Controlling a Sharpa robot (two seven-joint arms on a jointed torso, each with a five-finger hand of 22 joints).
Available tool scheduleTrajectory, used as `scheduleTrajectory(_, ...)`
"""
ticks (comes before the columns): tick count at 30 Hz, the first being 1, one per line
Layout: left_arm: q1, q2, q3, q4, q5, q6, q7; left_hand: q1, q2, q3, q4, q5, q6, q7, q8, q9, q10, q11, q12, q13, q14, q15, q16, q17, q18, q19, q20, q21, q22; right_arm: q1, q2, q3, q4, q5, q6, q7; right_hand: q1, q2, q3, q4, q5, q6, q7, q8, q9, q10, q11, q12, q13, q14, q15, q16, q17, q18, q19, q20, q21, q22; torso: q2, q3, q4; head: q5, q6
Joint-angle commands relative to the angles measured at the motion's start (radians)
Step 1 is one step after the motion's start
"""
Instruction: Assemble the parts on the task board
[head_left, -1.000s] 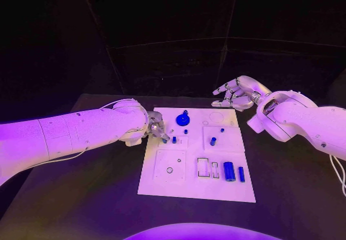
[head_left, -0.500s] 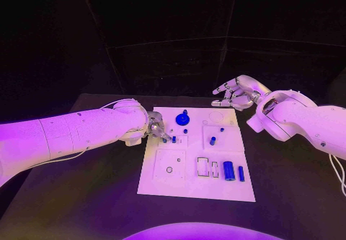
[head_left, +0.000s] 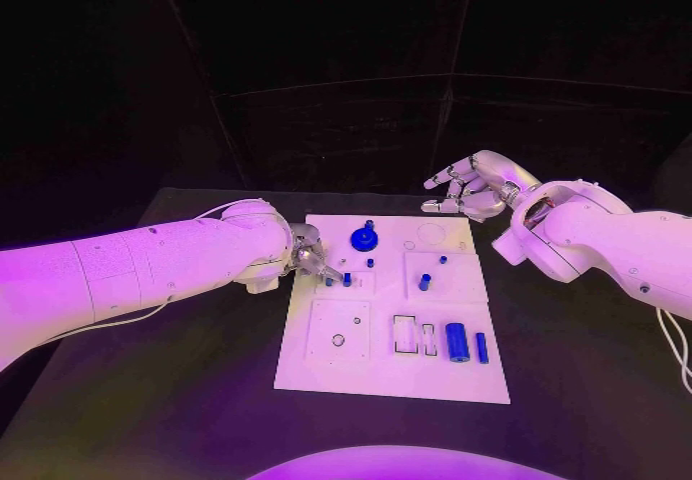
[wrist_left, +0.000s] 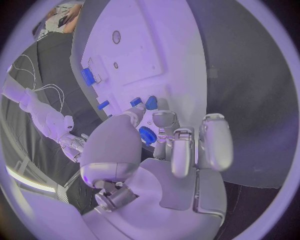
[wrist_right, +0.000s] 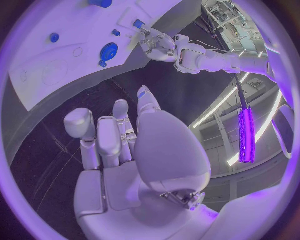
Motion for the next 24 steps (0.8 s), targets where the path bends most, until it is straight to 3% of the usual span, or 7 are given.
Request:
scheduleTrajectory(1,0.001,-0.006,0.0,0.007,-0.002,-0.044,-0.001,-0.011,0.006,-0.042,0.023,-0.003,0.0,0.001,0.004,-0.003,-0.009,0.002,-0.004,-0.009,0.106,-0.006,0.006,0.263,-0.004,0.02,-0.006,-0.002,0.016,0.002,0.0,0.001,0.002,0.002,-0.004,0.004,-0.003,0.006,-0.002,0.006,0.002,-0.005,0.001,0.007,0.0,-0.003,0.001,0.0,-0.001,0.003,-0.005,-0.005,-0.001,0.02,0.001,-0.002,-0.006,-0.001,0.0,-0.0003,-0.0009,-0.001,0.001)
scheduleTrajectory(10,0.003,-0.029,0.002,0.023,0.084,-0.183,0.089,0.001,0.05,-0.154,0.067,-0.003,-0.037,0.014,-0.01,-0.009,-0.067,0.013,-0.08,-0.101,0.098,-0.001,-0.01,0.232,0.009,0.0,-0.003,-0.064,-0.036,0.002,0.003,0.001,0.0,0.002,-0.008,0.002,-0.005,0.006,-0.003,0.009,0.002,-0.005,0.001,0.007,0.0,-0.003,0.001,0.001,-0.001,0.003,-0.005,-0.006,-0.002,0.021,-0.001,-0.002,-0.008,-0.004,0.0,0.0007,0.0006,-0.006,0.003)
scheduleTrajectory(12,0.003,-0.034,0.002,0.025,0.12,-0.225,0.128,-0.001,0.057,-0.185,0.068,-0.003,-0.09,0.035,-0.037,-0.023,-0.15,0.032,-0.182,-0.209,0.088,0.009,-0.032,0.193,0.018,-0.02,0.006,-0.113,-0.077,0.002,0.002,0.001,-0.001,0.002,-0.011,0.001,-0.005,0.006,-0.003,0.009,0.002,-0.005,0.001,0.007,0.0,-0.003,0.001,0.001,-0.001,0.003,-0.005,-0.006,-0.002,0.021,-0.001,-0.002,-0.008,-0.004,0.0,0.0003,0.0001,-0.006,0.003)
scheduleTrajectory(14,0.004,-0.037,0.002,0.026,0.142,-0.263,0.17,-0.012,0.058,-0.22,0.068,-0.014,-0.146,0.059,-0.067,-0.043,-0.196,0.054,-0.204,-0.223,0.082,0.028,-0.044,0.172,0.023,-0.034,0.017,-0.147,-0.104,0.002,0.002,0.001,-0.001,0.002,-0.012,0.0,-0.005,0.006,-0.003,0.009,0.002,-0.005,0.001,0.007,0.0,-0.003,0.001,0.001,-0.001,0.003,-0.005,-0.006,-0.002,0.021,-0.001,-0.002,-0.008,-0.004,0.0,0.0004,-0.0001,-0.008,0.004)
scheduleTrajectory(19,0.005,-0.039,0.002,0.024,0.19,-0.332,0.295,0.02,0.059,-0.284,0.066,-0.013,-0.24,0.111,-0.123,-0.094,-0.325,0.106,-0.27,-0.266,0.01,0.07,-0.17,-0.023,0.06,-0.134,0.052,-0.369,-0.287,0.002,0.002,0.001,-0.002,0.002,-0.013,-0.003,-0.005,0.006,-0.003,0.009,0.002,-0.005,0.001,0.007,0.0,-0.003,0.001,0.001,-0.001,0.003,-0.005,-0.006,-0.002,0.021,-0.001,-0.002,-0.008,-0.004,0.0,0.0008,0.0001,-0.011,0.008)
scheduleTrajectory(21,0.006,-0.034,0.002,0.019,0.201,-0.35,0.362,0.14,0.075,-0.267,0.029,-0.002,-0.269,0.136,-0.147,-0.125,-0.407,0.128,-0.317,-0.299,-0.101,0.095,-0.331,-0.24,0.098,-0.259,0.074,-0.615,-0.484,0.002,0.002,0.001,-0.003,0.002,-0.013,-0.003,-0.006,0.007,-0.003,0.01,0.004,-0.005,0.001,0.007,0.0,-0.004,0.001,0.0,-0.002,0.002,-0.005,-0.008,-0.004,0.021,-0.001,-0.002,-0.009,-0.005,0.0,0.001,0.0007,-0.013,0.01)
scheduleTrajectory(24,0.005,-0.015,0.001,0.004,0.193,-0.37,0.48,0.318,0.096,-0.216,-0.055,-0.014,-0.284,0.158,-0.173,-0.168,-0.492,0.151,-0.379,-0.352,-0.254,0.118,-0.528,-0.481,0.1,-0.316,0.098,-0.688,-0.528,0.002,0.003,0.001,-0.005,0.002,-0.014,-0.004,-0.006,0.007,-0.003,0.01,0.005,-0.005,0.001,0.007,0.0,-0.004,0.001,0.0,-0.002,0.002,-0.005,-0.009,-0.006,0.021,-0.001,-0.002,-0.009,-0.006,0.0,0.0009,0.0004,-0.014,0.011)
